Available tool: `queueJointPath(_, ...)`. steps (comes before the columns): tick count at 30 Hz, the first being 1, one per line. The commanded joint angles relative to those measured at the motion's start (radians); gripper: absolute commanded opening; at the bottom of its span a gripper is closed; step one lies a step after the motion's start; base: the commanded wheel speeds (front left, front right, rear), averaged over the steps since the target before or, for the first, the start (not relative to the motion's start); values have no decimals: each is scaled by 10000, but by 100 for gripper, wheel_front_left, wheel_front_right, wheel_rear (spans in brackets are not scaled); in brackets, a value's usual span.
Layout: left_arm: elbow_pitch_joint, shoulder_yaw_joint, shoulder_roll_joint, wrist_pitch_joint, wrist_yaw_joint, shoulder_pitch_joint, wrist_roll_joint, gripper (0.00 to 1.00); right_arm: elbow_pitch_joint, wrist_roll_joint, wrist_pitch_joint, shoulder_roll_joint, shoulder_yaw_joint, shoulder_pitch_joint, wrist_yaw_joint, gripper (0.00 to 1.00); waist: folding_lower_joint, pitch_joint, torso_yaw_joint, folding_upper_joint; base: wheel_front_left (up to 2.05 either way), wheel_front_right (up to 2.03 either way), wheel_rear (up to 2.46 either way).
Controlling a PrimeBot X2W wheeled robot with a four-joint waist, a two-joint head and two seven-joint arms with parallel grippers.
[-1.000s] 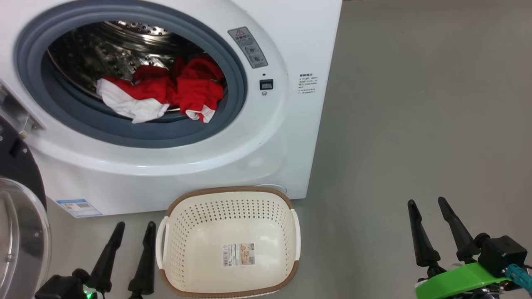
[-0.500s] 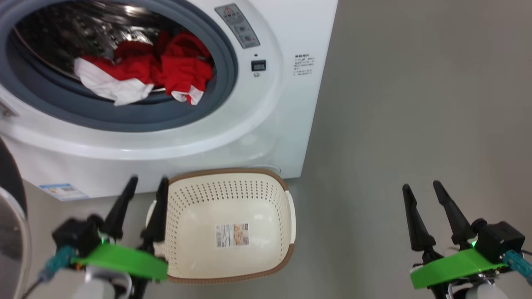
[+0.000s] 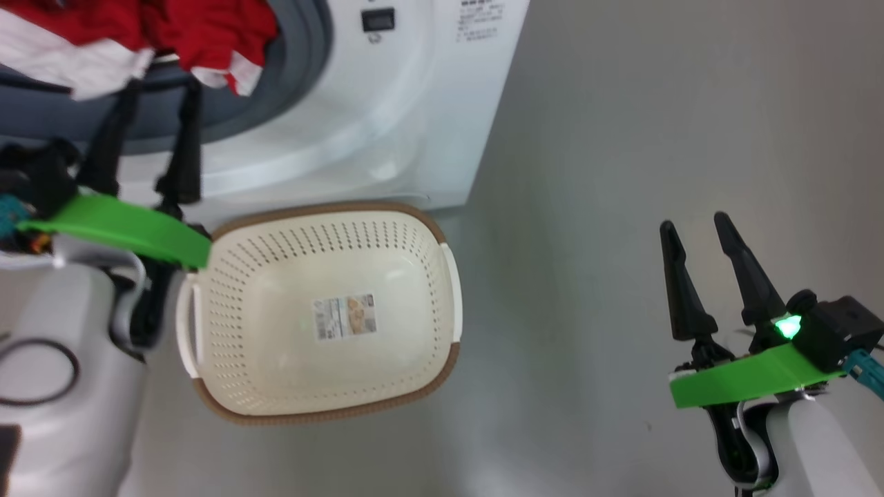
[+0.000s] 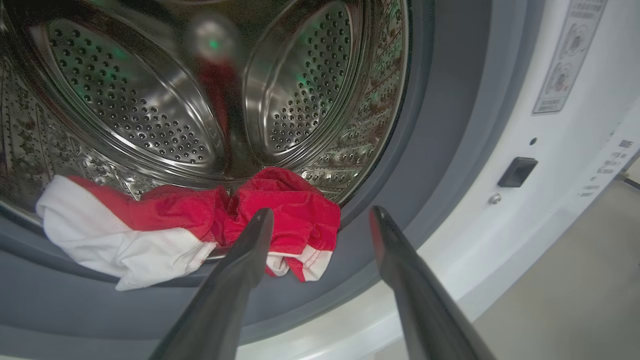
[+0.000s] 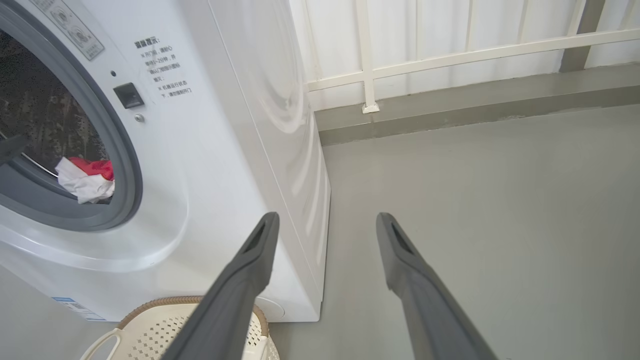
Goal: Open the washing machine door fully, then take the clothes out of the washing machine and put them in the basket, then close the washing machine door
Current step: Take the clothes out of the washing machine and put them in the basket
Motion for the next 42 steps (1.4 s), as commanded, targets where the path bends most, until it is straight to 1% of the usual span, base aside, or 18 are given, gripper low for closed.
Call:
queueJointPath(1,36,231,541,-78,13,-420,-135,100,-303,91,-65,-1,299,-217,65,100,0,1071,-631,0,0,0,0)
queueJointPath(8,1511,2,1041,-78,13,-2177,-337,100,-408,225,-65,0,475,-692,65,100,0,1863,-922,0,0,0,0)
queueJointPath(14,2341,-281,1356,-78,13,-3299,-396,100,-491,282,-65,0,638,-1008,65,100,0,2321,-1186,0,0,0,0)
queueJointPath(17,2761,-512,1497,-78,13,-3691,-446,100,-517,305,-65,0,714,-1070,65,100,0,2428,-1323,0,0,0,0)
queueJointPath(25,3461,-710,1869,-78,13,-4589,-513,100,-577,398,-65,1,881,-1182,65,100,0,2697,-1642,0,0,0,0)
queueJointPath(30,3883,-882,1973,-78,13,-4920,-418,100,-593,443,-65,1,939,-1189,65,100,0,2754,-1742,0,0,0,0)
queueJointPath(36,4271,-953,1931,-78,13,-5060,-470,100,-626,503,-65,1,980,-1186,65,100,0,2709,-1762,0,0,0,0)
queueJointPath(37,4327,-982,1919,-78,13,-5066,-480,74,-627,506,-65,1,990,-1194,65,100,0,2693,-1756,0,0,0,0)
queueJointPath(39,4430,-1028,1879,-78,13,-5062,-530,40,-642,505,-65,1,1006,-1203,65,100,0,2658,-1740,0,0,0,0)
queueJointPath(40,4471,-1076,1861,-78,13,-5050,-543,20,-650,502,-65,1,1014,-1207,65,100,0,2642,-1730,0,0,0,0)
queueJointPath(41,4498,-1107,1848,-78,13,-5045,-563,13,-653,497,-65,1,1020,-1213,65,100,0,2624,-1720,0,0,0,0)
queueJointPath(42,4498,-1107,1848,-78,13,-5045,-563,13,-653,497,-65,1,1020,-1213,65,100,0,2624,-1720,0,0,0,0)
